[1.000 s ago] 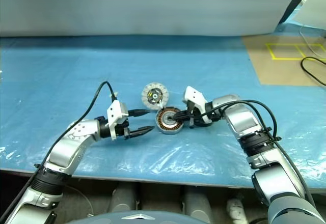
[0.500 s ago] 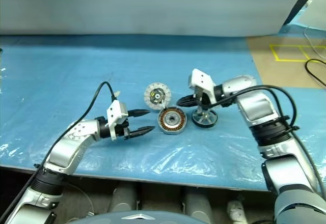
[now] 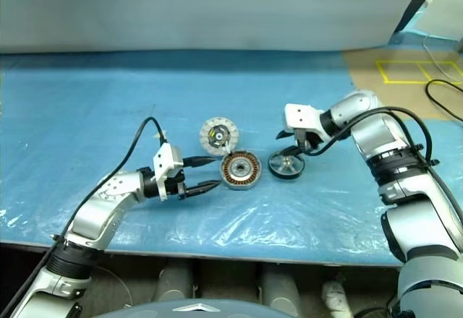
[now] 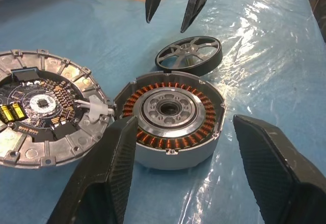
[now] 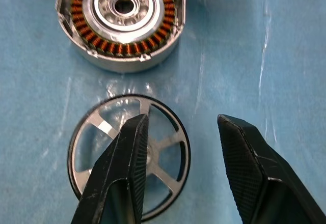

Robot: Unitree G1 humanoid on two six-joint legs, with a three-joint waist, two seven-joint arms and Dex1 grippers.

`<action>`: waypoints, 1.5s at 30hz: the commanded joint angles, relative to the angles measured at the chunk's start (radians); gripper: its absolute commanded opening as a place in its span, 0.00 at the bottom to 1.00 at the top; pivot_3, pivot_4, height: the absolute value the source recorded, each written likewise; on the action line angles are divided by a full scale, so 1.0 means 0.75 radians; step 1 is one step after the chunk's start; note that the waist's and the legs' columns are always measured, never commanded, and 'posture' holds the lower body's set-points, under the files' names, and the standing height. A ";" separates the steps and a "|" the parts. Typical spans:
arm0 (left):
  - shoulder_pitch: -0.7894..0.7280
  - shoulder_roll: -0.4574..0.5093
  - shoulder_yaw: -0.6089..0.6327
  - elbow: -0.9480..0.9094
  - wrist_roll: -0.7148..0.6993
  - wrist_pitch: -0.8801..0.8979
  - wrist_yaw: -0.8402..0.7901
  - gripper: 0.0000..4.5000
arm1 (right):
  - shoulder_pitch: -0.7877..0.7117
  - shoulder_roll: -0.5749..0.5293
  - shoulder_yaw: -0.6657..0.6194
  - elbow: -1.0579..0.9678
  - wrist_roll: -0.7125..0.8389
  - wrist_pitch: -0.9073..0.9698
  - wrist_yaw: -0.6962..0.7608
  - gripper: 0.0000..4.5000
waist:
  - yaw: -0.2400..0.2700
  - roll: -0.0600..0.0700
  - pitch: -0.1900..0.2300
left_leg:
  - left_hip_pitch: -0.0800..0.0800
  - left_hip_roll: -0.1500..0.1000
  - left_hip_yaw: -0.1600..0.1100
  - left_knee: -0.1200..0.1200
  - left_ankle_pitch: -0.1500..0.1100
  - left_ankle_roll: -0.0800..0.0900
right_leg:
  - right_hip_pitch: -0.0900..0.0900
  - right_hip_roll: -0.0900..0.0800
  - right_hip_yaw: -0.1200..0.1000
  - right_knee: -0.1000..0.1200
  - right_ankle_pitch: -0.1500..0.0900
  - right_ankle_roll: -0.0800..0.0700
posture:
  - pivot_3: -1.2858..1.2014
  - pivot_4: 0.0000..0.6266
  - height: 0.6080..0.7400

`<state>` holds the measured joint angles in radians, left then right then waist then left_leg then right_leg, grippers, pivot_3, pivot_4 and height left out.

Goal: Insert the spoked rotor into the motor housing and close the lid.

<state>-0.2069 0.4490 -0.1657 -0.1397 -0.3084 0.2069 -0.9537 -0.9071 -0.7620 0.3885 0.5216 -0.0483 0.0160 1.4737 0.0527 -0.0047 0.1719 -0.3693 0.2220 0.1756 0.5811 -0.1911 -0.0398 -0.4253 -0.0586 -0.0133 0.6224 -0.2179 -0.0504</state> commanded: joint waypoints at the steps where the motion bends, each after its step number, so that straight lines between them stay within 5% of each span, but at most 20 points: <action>1: 0.013 0.000 -0.004 -0.071 -0.009 -0.002 0.010 0.70 | -0.065 0.007 0.014 0.113 -0.038 -0.081 0.080 0.50 | 0.001 0.000 0.000 | 0.000 0.000 0.000 0.000 0.000 0.001 | 0.000 0.000 0.000 0.000 0.000 0.000 | 0.52 0.24 1.00; 21: 0.062 -0.012 -0.006 -0.095 -0.009 0.000 0.042 0.70 | -0.189 0.063 0.152 0.348 -0.034 -0.184 0.188 0.50 | -0.005 0.000 0.000 | -0.001 0.001 0.000 0.001 0.000 0.001 | -0.001 0.000 -0.001 0.001 0.000 -0.001 | 0.52 0.24 1.00; 24: 0.066 -0.012 -0.007 -0.096 -0.008 0.000 0.042 0.70 | -0.205 0.052 0.155 0.344 -0.007 -0.188 0.188 0.62 | -0.006 0.000 0.000 | -0.001 0.001 0.000 0.001 0.000 0.001 | -0.001 0.000 -0.001 0.001 0.000 -0.001 | 0.52 0.24 1.00; 29: 0.066 -0.015 -0.015 -0.090 -0.003 -0.004 0.040 0.70 | -0.243 0.024 0.164 0.276 0.068 -0.130 0.188 0.98 | -0.005 0.000 0.000 | -0.001 0.001 0.000 0.001 0.000 0.001 | -0.001 0.000 -0.001 0.001 0.000 -0.001 | 0.52 0.24 1.00; 37: 0.060 -0.022 -0.036 -0.069 0.012 -0.022 0.039 0.70 | -0.187 -0.121 0.336 0.053 0.223 -0.073 0.188 0.99 | 0.001 0.000 0.000 | -0.002 0.001 0.000 0.001 0.000 0.001 | -0.001 0.000 -0.001 0.000 0.000 -0.001 | 0.52 0.24 1.00; 45: 0.061 -0.023 -0.046 -0.069 0.015 -0.029 0.043 0.70 | -0.210 0.007 0.277 0.244 0.121 -0.050 0.184 0.99 | -0.011 0.000 0.000 | -0.001 0.001 0.000 0.001 0.000 0.001 | -0.001 0.000 -0.001 0.001 0.000 -0.001 | 0.52 0.24 1.00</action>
<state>-0.1575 0.4310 -0.2021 -0.1726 -0.2971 0.2020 -0.9224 -1.0352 -0.7651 0.6351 0.6889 0.0561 -0.0225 1.5620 0.0447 -0.0047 0.1719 -0.3703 0.2233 0.1756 0.5818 -0.1910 -0.0390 -0.4264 -0.0581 -0.0142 0.6232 -0.2180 -0.0508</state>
